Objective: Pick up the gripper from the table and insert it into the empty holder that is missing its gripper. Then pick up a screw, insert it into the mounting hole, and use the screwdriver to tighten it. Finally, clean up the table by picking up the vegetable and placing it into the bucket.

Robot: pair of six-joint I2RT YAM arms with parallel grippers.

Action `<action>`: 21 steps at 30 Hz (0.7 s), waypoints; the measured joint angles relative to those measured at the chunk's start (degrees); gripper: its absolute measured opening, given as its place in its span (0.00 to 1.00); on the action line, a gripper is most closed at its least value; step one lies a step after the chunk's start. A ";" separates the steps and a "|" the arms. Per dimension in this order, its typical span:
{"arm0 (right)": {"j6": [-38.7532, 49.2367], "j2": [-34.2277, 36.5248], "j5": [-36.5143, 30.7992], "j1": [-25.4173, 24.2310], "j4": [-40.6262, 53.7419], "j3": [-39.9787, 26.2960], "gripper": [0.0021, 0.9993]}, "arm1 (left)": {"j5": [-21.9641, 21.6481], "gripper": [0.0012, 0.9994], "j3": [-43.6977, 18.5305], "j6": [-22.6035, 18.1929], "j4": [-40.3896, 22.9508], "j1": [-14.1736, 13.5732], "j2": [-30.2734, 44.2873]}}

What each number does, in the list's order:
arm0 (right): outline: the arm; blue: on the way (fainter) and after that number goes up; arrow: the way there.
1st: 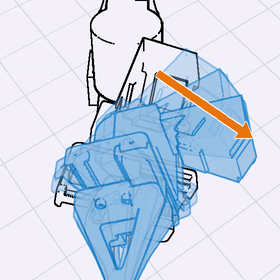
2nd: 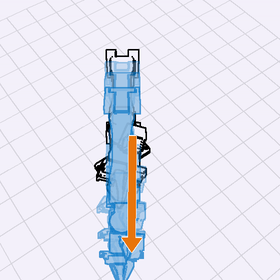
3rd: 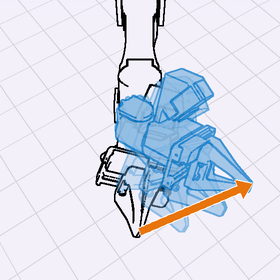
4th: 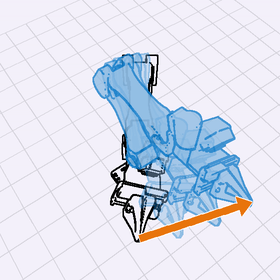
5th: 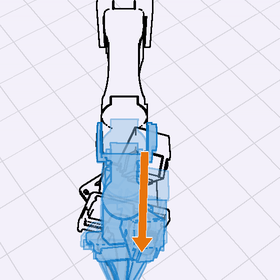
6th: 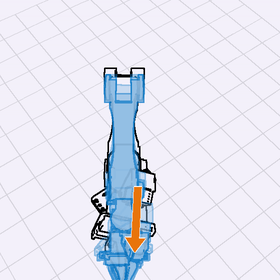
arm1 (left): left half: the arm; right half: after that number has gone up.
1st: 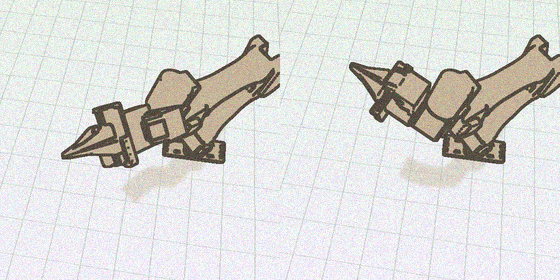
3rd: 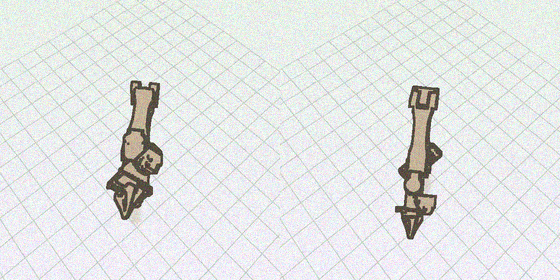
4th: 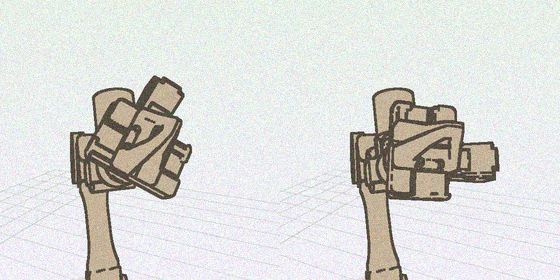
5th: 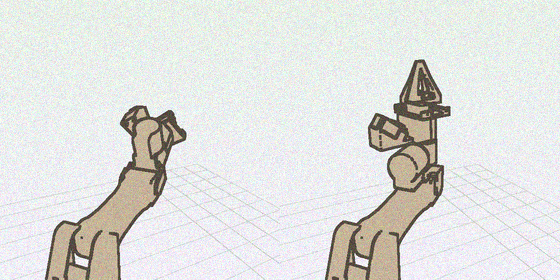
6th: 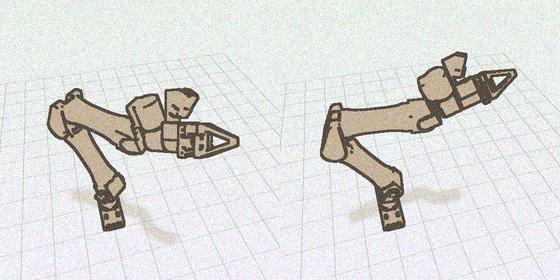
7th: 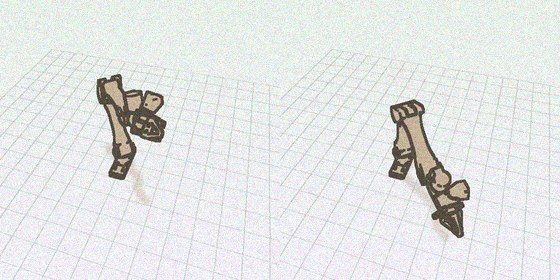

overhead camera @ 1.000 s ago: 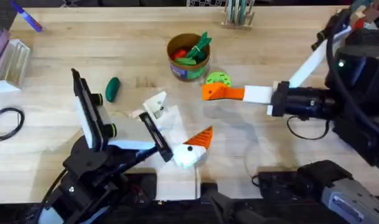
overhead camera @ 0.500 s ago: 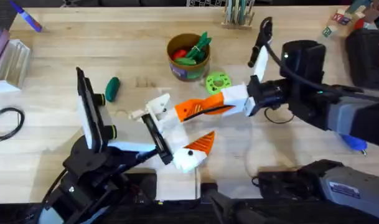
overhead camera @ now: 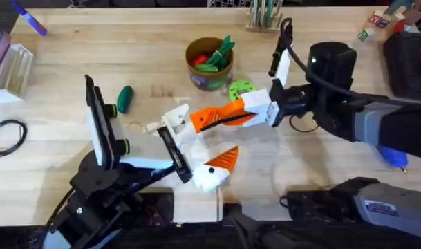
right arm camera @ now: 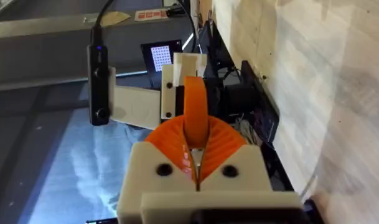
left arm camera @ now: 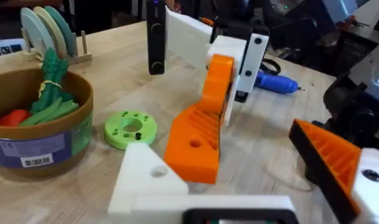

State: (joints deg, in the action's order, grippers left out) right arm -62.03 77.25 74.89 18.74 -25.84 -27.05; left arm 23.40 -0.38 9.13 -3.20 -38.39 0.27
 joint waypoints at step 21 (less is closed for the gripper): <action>-6.40 3.72 0.16 1.72 -6.77 -1.41 0.01 | -0.28 0.99 0.00 -0.02 0.00 0.00 0.00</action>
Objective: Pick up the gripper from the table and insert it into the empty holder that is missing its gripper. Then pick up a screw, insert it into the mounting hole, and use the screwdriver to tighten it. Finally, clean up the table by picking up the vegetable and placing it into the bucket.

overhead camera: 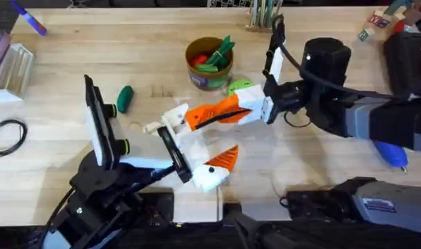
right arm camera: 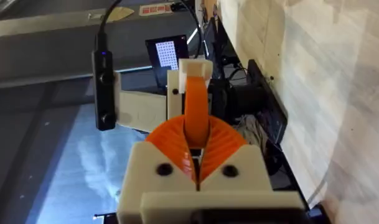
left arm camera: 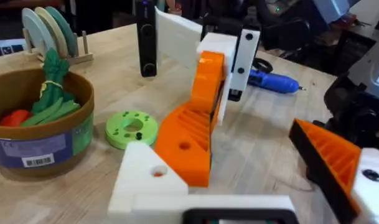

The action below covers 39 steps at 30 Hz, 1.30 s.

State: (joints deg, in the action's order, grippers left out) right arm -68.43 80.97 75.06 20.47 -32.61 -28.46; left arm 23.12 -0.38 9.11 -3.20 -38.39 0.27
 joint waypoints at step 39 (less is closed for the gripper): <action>-9.19 9.05 -2.65 5.55 -13.67 -2.13 0.01 | 3.91 0.99 0.00 -1.16 -0.04 0.76 0.04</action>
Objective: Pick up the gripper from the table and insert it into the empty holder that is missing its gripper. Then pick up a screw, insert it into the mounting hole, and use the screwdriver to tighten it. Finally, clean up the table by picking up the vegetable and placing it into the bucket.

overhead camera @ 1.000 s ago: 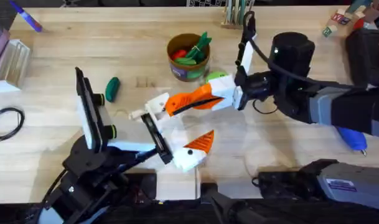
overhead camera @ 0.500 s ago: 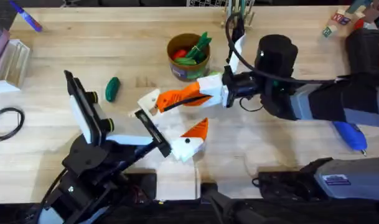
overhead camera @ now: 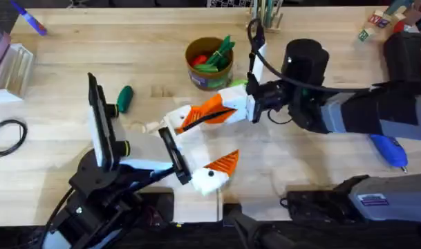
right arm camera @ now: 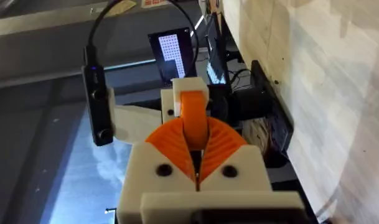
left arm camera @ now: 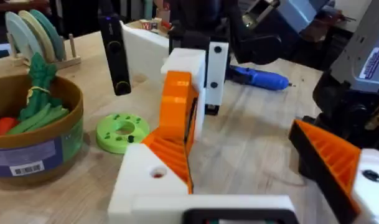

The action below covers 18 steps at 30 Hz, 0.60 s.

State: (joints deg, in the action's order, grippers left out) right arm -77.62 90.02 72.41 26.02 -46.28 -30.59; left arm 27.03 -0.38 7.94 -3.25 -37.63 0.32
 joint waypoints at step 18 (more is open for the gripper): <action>0.73 0.10 -0.94 0.49 -3.33 0.00 0.01 | -0.40 0.99 0.00 -1.07 0.04 0.07 -0.02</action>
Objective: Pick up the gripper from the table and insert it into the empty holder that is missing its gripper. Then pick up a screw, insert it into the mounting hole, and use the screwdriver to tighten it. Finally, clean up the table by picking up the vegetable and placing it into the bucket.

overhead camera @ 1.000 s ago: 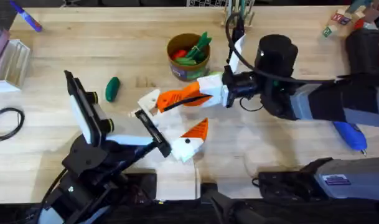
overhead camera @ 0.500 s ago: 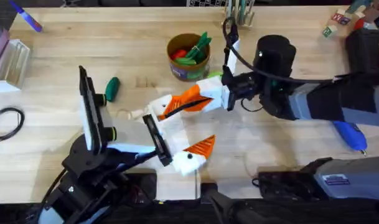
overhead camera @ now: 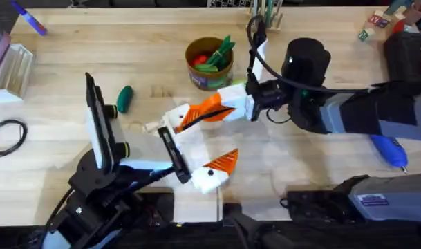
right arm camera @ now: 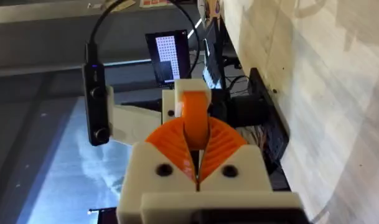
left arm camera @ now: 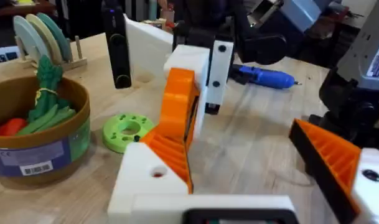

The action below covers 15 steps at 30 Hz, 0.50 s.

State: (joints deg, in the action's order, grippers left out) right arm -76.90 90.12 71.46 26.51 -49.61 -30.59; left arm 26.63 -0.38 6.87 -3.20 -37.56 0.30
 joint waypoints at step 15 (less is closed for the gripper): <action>0.39 0.16 -8.22 3.06 -1.41 0.00 0.01 | -5.46 0.99 0.00 1.11 -0.20 0.26 0.00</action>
State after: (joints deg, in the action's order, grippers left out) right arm -76.51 90.28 63.24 29.56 -51.03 -30.59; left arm 21.16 -0.38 7.99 -3.40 -37.30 0.30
